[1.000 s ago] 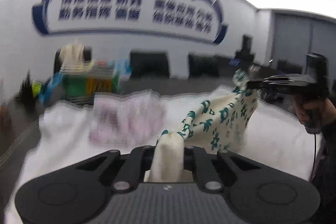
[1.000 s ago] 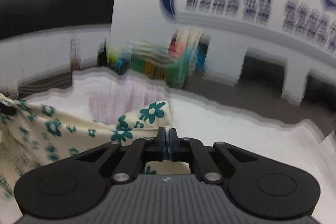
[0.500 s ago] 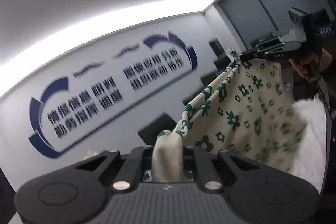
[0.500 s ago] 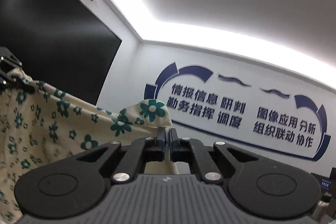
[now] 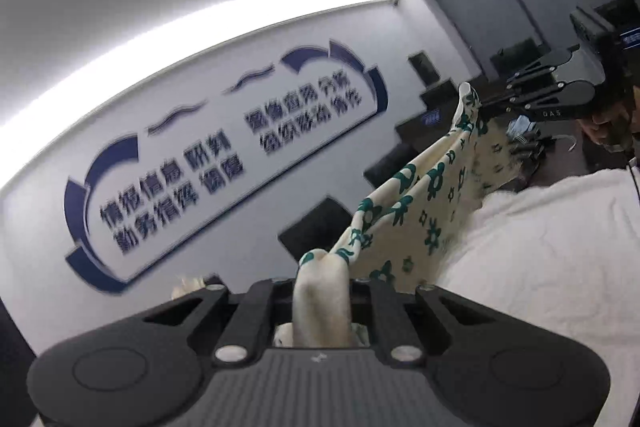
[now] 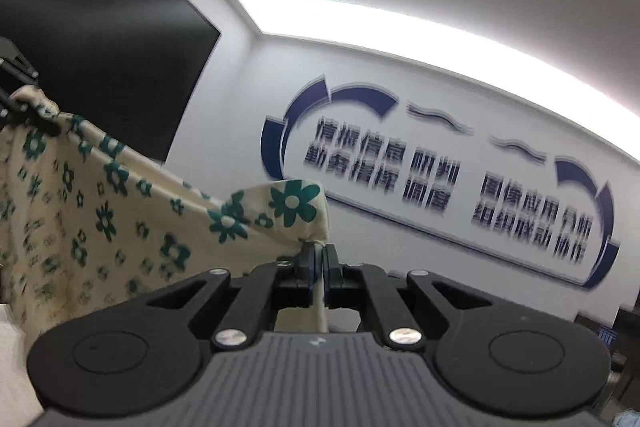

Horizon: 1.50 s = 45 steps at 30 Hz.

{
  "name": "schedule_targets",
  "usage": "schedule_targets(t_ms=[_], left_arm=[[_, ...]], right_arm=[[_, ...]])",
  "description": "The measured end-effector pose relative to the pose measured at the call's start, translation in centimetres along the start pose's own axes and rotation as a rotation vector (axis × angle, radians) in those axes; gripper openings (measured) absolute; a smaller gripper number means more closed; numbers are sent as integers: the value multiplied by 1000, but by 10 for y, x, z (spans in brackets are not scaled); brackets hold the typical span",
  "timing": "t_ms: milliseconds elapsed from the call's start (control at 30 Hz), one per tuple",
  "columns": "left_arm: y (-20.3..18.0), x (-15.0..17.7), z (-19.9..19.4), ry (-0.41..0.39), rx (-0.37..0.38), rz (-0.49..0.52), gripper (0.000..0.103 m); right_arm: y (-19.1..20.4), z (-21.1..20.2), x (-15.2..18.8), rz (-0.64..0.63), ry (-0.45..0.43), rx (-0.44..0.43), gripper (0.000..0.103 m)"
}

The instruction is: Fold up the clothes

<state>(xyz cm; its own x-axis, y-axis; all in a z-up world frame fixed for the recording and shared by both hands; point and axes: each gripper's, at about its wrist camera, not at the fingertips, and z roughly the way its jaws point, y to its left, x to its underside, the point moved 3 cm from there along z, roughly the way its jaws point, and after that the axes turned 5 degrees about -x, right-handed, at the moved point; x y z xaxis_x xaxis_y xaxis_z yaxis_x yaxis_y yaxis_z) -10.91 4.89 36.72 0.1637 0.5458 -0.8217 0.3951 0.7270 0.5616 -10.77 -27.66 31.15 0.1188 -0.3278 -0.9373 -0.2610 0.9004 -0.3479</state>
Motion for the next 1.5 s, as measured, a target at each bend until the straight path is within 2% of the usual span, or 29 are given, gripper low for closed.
schedule_targets(t_ms=[67, 133, 167, 233, 267, 333, 367, 400, 433, 467, 533, 567, 600, 633, 667, 767, 933, 1033, 1100, 1167, 1200, 1233, 1267, 1300, 1333, 1400, 1500], left_arm=[[-20, 8, -15, -10, 30, 1, 12], [-57, 39, -13, 51, 90, -44, 13], [-76, 55, -12, 84, 121, -70, 19], [-125, 107, -4, 198, 199, -145, 36], [-151, 138, -3, 268, 235, -196, 48], [-193, 193, -8, 370, 384, -346, 48], [-211, 218, -13, 411, 469, -434, 45], [-216, 237, -16, 426, 495, -546, 45], [-215, 250, -20, 422, 486, -635, 45], [-209, 257, -23, 403, 439, -691, 45], [-191, 269, -29, 361, 301, -772, 53], [-181, 273, -28, 364, 206, -792, 66], [-171, 277, -27, 372, 110, -811, 76], [-161, 281, -26, 379, 14, -827, 76], [-155, 286, -17, 409, -48, -832, 76], [-152, 302, 9, 506, -168, -877, 76], [-161, 323, 20, 555, -260, -929, 74], [-159, 329, 26, 559, -283, -920, 65], [-164, 330, 34, 578, -251, -894, 42], [-171, 330, 42, 598, -217, -866, 30], [-174, 330, 42, 601, -228, -842, 24], [-178, 329, 42, 602, -247, -816, 19], [-181, 329, 43, 605, -269, -787, 10], [-183, 330, 43, 608, -287, -769, 8], [-183, 330, 42, 608, -295, -772, 8], [-181, 332, 40, 608, -293, -799, 8], [-182, 330, 39, 618, -301, -770, 8]], right_arm=[[4, -23, 5, -10, -6, -5, 3], [10, -38, 30, -5, 54, -14, 3], [15, -45, 52, 3, 111, -25, 3], [25, -59, 96, 20, 224, -48, 1], [31, -66, 124, 30, 303, -77, 0], [46, -80, 186, 52, 487, -159, 0], [50, -89, 210, 92, 538, -183, 0], [52, -99, 228, 152, 561, -196, 1], [54, -109, 246, 212, 584, -209, 2], [52, -115, 254, 265, 578, -203, 3], [45, -119, 257, 342, 534, -170, 7], [42, -115, 258, 356, 521, -156, 16], [36, -103, 261, 362, 517, -135, 37], [29, -85, 265, 362, 523, -106, 47], [27, -73, 268, 366, 530, -83, 55], [28, -39, 289, 406, 576, -46, 55], [41, 7, 328, 497, 653, -36, 55], [48, 23, 337, 547, 664, -40, 55], [54, 29, 339, 567, 668, -48, 57], [64, 31, 340, 549, 668, -53, 64], [68, 31, 340, 531, 669, -47, 65], [72, 31, 339, 506, 670, -35, 65], [77, 30, 337, 490, 671, -20, 57], [81, 29, 335, 466, 672, -15, 29], [86, 28, 332, 433, 673, -17, 15], [88, 25, 325, 420, 674, 10, 10], [81, 4, 308, 460, 597, 96, 8]])
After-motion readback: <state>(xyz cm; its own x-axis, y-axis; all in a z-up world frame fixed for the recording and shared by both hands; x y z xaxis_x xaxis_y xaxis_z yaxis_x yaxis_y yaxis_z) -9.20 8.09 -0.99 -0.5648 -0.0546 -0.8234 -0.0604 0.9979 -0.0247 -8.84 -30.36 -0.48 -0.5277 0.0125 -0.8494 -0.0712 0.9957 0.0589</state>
